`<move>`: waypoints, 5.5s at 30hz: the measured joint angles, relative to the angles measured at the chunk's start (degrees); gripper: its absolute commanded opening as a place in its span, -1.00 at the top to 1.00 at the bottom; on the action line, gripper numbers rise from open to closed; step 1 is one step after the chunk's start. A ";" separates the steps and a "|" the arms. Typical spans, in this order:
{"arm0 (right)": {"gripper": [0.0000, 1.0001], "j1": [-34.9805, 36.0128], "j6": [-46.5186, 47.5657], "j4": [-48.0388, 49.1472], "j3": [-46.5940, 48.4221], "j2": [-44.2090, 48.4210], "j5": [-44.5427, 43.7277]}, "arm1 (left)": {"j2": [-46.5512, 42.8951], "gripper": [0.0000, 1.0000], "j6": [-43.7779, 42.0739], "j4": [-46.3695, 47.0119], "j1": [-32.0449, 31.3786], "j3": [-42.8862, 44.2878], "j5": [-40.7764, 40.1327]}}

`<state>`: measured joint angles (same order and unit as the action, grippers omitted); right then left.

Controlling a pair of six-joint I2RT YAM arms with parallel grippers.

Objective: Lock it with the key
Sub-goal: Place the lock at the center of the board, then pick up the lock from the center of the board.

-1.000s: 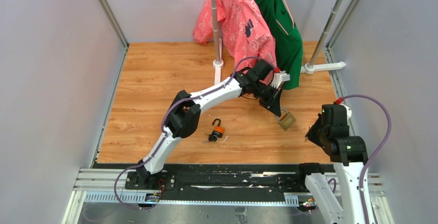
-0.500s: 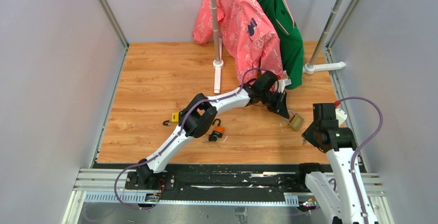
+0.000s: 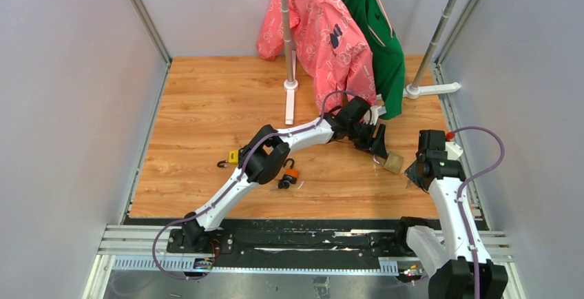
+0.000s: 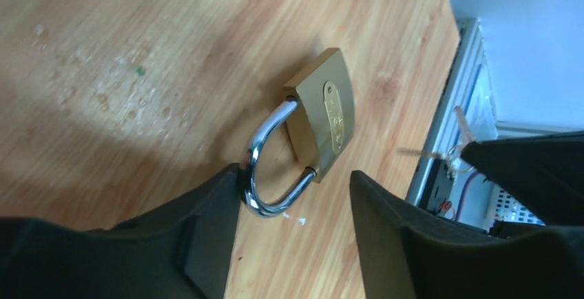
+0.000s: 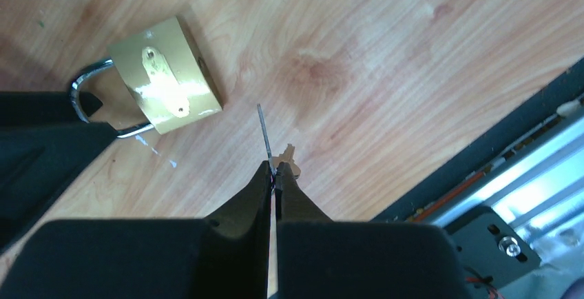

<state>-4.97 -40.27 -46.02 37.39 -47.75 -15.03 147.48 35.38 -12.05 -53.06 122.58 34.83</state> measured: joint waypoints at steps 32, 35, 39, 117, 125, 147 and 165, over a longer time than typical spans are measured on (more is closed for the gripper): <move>-0.15 12.61 11.30 7.28 7.50 1.55 7.21 | -43.98 -0.77 -19.15 -18.60 -2.32 -43.30 -19.93; -0.16 20.59 9.27 6.47 6.08 4.83 7.34 | -51.93 -0.78 -19.41 -21.33 -2.32 -48.87 -23.52; -0.17 37.81 3.65 5.44 3.32 6.56 4.42 | -62.18 -0.78 -18.86 -25.86 -1.49 -55.12 -28.79; 0.74 51.41 40.06 5.92 34.73 -33.14 59.19 | -91.10 -0.81 -31.15 -21.59 26.97 -67.93 12.96; 0.74 49.31 42.91 1.51 39.28 -33.51 68.26 | -87.19 -0.75 -38.16 -23.69 27.02 -65.35 21.75; 0.76 47.63 43.36 0.98 41.20 -36.09 72.32 | -83.84 -0.51 -39.41 -24.44 27.02 -65.22 26.88; 0.76 47.63 42.86 1.51 41.20 -35.98 74.60 | -82.47 0.09 -39.28 -24.50 25.51 -64.17 28.22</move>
<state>42.65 2.59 -44.51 78.59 -83.72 59.57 65.01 -3.90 -36.56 -27.55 58.41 63.05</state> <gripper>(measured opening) 0.496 0.523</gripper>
